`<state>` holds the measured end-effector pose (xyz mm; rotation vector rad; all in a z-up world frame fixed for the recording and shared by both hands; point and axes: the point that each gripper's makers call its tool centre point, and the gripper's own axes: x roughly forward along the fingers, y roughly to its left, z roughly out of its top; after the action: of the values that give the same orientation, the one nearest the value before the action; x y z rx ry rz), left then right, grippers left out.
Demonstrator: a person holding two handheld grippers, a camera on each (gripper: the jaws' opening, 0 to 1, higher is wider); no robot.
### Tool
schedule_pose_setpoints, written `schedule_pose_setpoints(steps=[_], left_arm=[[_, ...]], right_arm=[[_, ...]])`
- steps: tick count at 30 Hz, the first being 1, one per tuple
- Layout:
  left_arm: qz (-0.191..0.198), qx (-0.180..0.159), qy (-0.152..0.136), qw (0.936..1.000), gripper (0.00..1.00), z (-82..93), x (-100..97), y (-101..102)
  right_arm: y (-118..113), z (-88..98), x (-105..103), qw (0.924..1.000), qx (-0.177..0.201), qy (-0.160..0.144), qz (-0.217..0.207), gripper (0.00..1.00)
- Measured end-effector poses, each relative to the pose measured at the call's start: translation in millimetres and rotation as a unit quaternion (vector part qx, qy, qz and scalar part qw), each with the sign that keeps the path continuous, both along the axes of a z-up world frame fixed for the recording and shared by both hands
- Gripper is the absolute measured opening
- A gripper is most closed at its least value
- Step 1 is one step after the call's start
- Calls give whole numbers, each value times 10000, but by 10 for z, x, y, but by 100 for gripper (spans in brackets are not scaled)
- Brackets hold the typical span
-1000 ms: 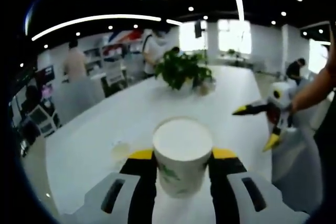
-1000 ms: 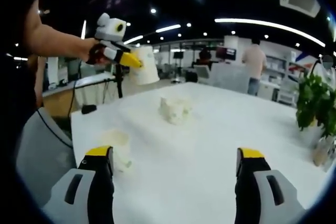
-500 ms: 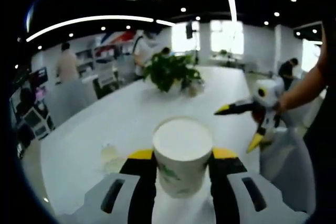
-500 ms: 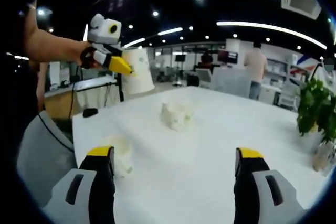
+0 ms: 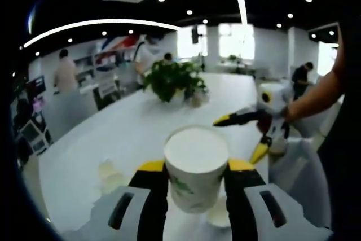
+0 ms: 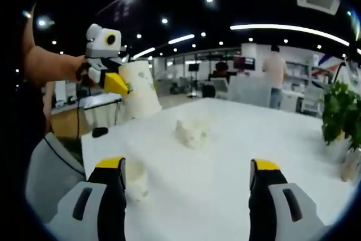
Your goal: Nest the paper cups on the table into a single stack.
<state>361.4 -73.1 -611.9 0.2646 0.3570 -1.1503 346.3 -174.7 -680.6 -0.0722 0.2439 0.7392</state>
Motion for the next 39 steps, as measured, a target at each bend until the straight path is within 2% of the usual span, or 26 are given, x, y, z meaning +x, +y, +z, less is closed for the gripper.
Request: schedule_pose_setpoints(steps=[5, 14, 17, 20, 24, 27, 29, 33, 35, 39], left_arm=[[-79, -52, -31, 9999, 38, 35, -79, -30], [-121, -102, -26, 9999, 38, 46, -130, -53], [-147, -199, -36, 9997, 38, 90, -145, -69], [-119, -306, -56, 9994, 38, 148, -151, -70], [-117, -477, -98, 9987, 38, 226, -169, -65], [-110, -723, -134, 9972, 38, 311, -190, -66], [-99, -929, -116, 9956, 38, 358, -197, -57], [-98, -1247, -87, 9921, 38, 434, -231, -43], [-110, -1431, -64, 9896, 38, 487, -250, -38], [-87, -1547, -27, 9879, 39, 510, -254, -1]], right_arm=[[57, 129, 25, 9998, 41, -107, 143, 88], [191, 199, 23, 9992, 26, -129, 370, 85], [265, 306, 34, 9985, 123, -151, 515, 83], [350, 369, 13, 9973, 94, -108, 715, 73], [450, 449, -14, 9957, 101, -110, 911, 71], [550, 514, -70, 9932, 340, 80, 1108, 64], [645, 570, -130, 9891, 609, 395, 1284, 55], [752, 681, -153, 9850, 773, 384, 1496, 50], [797, 707, -191, 9828, 755, 403, 1638, 44], [859, 747, -251, 9785, 827, 444, 1837, 36]])
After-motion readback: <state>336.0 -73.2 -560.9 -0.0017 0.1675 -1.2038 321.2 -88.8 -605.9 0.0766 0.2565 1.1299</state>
